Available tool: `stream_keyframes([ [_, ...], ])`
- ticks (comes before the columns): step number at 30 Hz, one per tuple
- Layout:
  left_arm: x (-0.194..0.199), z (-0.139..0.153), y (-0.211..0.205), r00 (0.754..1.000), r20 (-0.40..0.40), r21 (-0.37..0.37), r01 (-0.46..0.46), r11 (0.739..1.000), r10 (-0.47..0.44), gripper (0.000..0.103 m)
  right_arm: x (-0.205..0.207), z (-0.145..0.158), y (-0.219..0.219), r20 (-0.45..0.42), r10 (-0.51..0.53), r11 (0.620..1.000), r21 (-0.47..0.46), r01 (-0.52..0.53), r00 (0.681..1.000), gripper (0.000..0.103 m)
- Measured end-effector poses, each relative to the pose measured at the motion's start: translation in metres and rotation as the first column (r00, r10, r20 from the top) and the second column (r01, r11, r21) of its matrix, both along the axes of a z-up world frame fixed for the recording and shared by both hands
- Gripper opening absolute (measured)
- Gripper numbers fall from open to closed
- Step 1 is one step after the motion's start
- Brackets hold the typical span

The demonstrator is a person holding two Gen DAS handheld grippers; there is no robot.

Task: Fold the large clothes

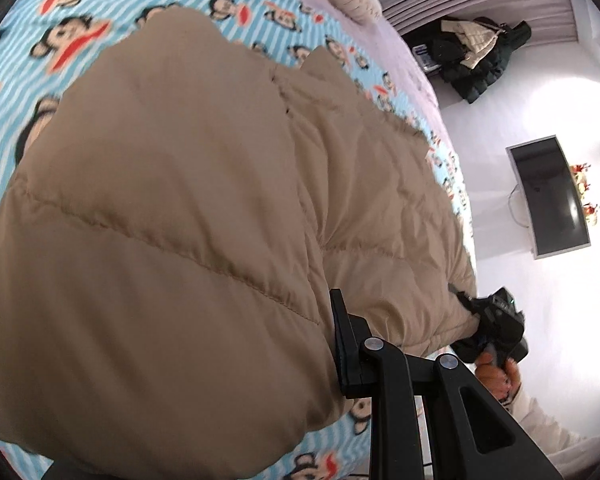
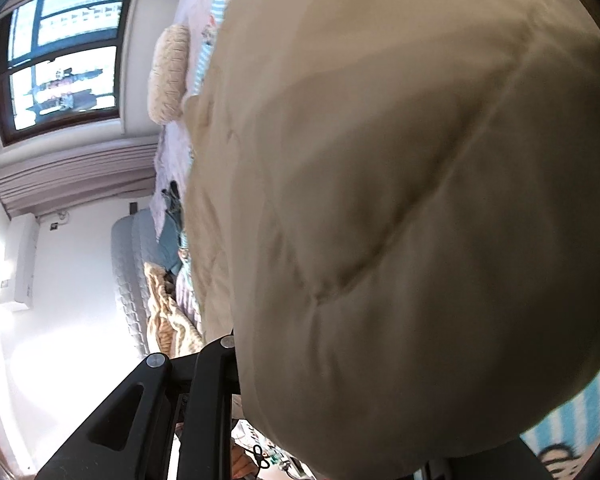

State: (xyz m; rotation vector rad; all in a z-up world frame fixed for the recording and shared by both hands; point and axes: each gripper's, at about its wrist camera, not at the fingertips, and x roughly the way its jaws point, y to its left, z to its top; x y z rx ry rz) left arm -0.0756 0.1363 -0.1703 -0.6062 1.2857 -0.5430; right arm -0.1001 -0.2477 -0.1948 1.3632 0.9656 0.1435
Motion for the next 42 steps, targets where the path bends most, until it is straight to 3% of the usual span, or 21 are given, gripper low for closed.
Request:
stream_keyframes([
  [3,-0.010,-0.012,-0.001,0.999,-0.035,0.025,-0.034,0.999,0.035,0.027,0.003,-0.007,-0.003,-0.026,0.010,1.000,0.009,-0.010,1.000,0.026],
  [6,-0.017,-0.009,-0.002,0.997,-0.029,0.074,-0.068,0.995,0.070,0.027,0.001,-0.007,-0.005,-0.071,0.014,1.000,0.015,-0.013,0.997,0.039],
  [10,-0.024,0.002,-0.003,0.992,-0.033,0.200,-0.116,0.973,0.125,0.056,0.002,0.003,-0.010,-0.131,0.051,0.998,-0.024,-0.054,0.990,0.047],
  [16,-0.044,0.025,0.013,0.985,-0.042,0.292,-0.147,0.945,0.166,0.056,0.009,0.037,-0.011,-0.176,0.094,0.985,-0.129,-0.117,0.980,0.049],
  [22,-0.063,0.055,0.030,0.982,0.004,0.415,-0.174,0.893,0.189,0.056,0.004,0.076,-0.001,-0.208,0.089,0.941,-0.303,-0.151,0.974,0.049],
  [26,-0.071,0.069,0.039,0.982,0.023,0.444,-0.179,0.878,0.189,0.056,-0.011,0.089,0.011,-0.200,0.118,0.926,-0.332,-0.181,0.973,0.049],
  [31,-0.069,0.081,0.030,0.986,0.036,0.487,-0.158,0.859,0.161,0.056,-0.055,0.080,0.028,-0.205,0.173,0.899,-0.366,-0.240,0.963,0.049],
  [34,-0.064,0.086,0.023,0.989,0.035,0.488,-0.144,0.861,0.145,0.056,-0.058,0.086,0.042,-0.231,0.207,0.866,-0.408,-0.287,0.951,0.062],
  [35,-0.064,0.087,0.021,0.989,0.034,0.485,-0.143,0.863,0.145,0.062,-0.056,0.090,0.048,-0.239,0.214,0.847,-0.439,-0.301,0.947,0.064],
  [36,-0.063,0.087,0.021,0.989,0.030,0.485,-0.140,0.863,0.144,0.074,-0.054,0.094,0.053,-0.245,0.220,0.829,-0.464,-0.313,0.944,0.064],
  [37,-0.062,0.090,0.022,0.989,0.034,0.491,-0.145,0.859,0.147,0.099,-0.045,0.096,0.061,-0.251,0.228,0.813,-0.483,-0.326,0.941,0.064],
  [42,-0.056,0.097,0.028,0.988,0.062,0.503,-0.155,0.850,0.143,0.102,-0.031,0.103,0.082,-0.270,0.250,0.781,-0.512,-0.358,0.930,0.069],
])
